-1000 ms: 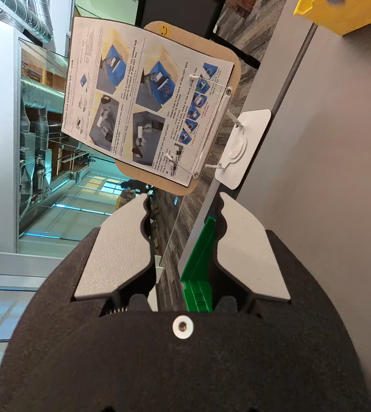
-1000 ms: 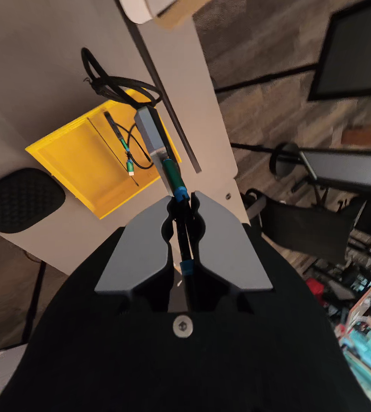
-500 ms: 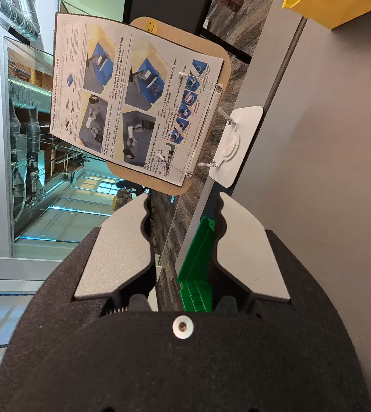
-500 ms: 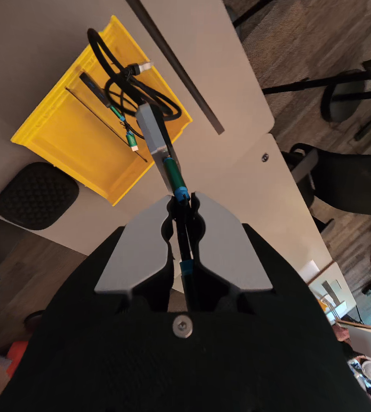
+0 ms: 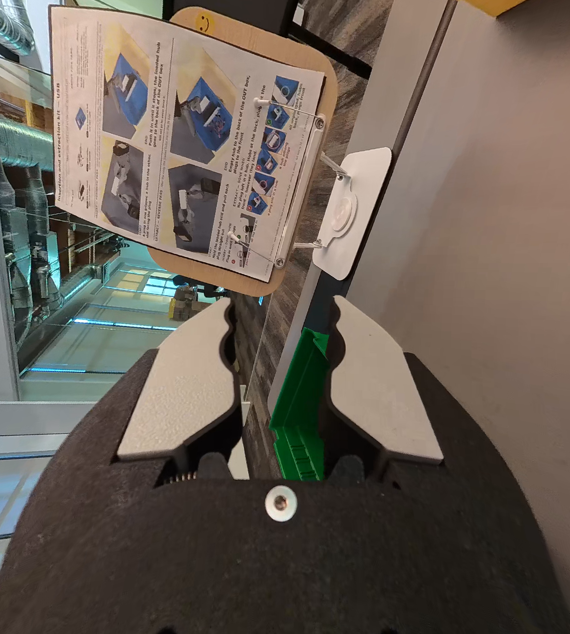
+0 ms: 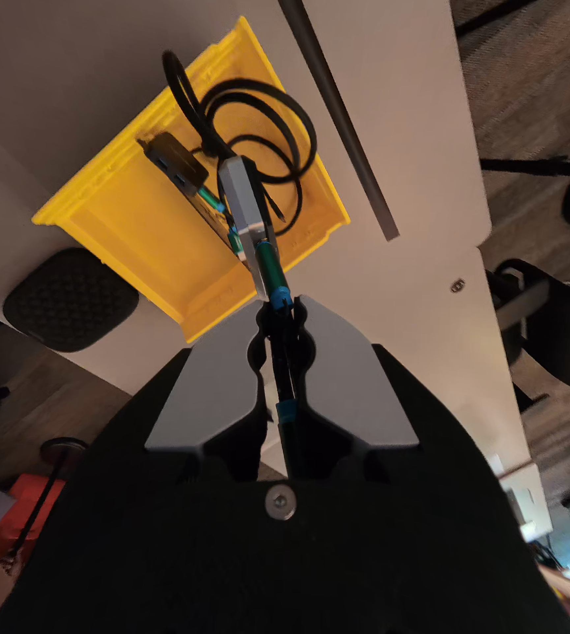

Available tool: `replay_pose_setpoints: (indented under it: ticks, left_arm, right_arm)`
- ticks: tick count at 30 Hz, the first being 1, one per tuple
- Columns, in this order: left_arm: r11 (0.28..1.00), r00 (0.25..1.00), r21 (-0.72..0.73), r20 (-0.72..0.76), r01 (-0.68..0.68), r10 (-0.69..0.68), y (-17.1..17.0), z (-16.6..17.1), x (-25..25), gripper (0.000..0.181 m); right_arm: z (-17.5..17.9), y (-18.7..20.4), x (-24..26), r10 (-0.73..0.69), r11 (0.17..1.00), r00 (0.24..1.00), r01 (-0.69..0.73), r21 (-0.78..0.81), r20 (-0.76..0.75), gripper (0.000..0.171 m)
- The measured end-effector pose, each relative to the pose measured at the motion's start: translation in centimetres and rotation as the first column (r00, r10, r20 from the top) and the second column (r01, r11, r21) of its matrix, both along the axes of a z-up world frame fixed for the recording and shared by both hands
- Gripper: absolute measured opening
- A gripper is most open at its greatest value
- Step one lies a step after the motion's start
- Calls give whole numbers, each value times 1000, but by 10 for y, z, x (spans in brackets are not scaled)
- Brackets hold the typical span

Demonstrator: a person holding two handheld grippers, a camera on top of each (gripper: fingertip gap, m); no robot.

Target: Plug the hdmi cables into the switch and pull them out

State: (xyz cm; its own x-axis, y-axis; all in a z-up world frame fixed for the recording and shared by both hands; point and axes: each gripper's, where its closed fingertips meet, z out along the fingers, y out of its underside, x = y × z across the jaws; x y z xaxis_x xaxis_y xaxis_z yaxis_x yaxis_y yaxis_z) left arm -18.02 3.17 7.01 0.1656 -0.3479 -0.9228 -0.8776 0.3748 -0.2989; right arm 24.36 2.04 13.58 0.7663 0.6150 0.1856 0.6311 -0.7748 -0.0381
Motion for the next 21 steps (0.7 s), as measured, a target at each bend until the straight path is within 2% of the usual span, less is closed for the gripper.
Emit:
replay_pose_setpoints:
  ticks: [6, 11, 17, 21]
  left_arm:
    - [1000, 1000, 19, 19, 18, -19, -5, 7, 1, 50]
    - [1000, 999, 20, 32, 12, -12, -4, 10, -1, 50]
    - [1000, 1000, 10, -5, 12, -12, -1, -1, 6, 50]
    - [1000, 1000, 1, -30, 5, -5, 2, -9, 9, 50]
  right_arm:
    - [-70, 8, 9, -37, 999, 980, 30, -37, -194, 15]
    - [-112, 9, 24, -76, 996, 915, 91, 19, -395, 15]
    - [-121, 26, 26, 101, 967, 895, 15, 256, -434, 18]
    - [-126, 25, 26, 91, 963, 873, 45, 265, -479, 20]
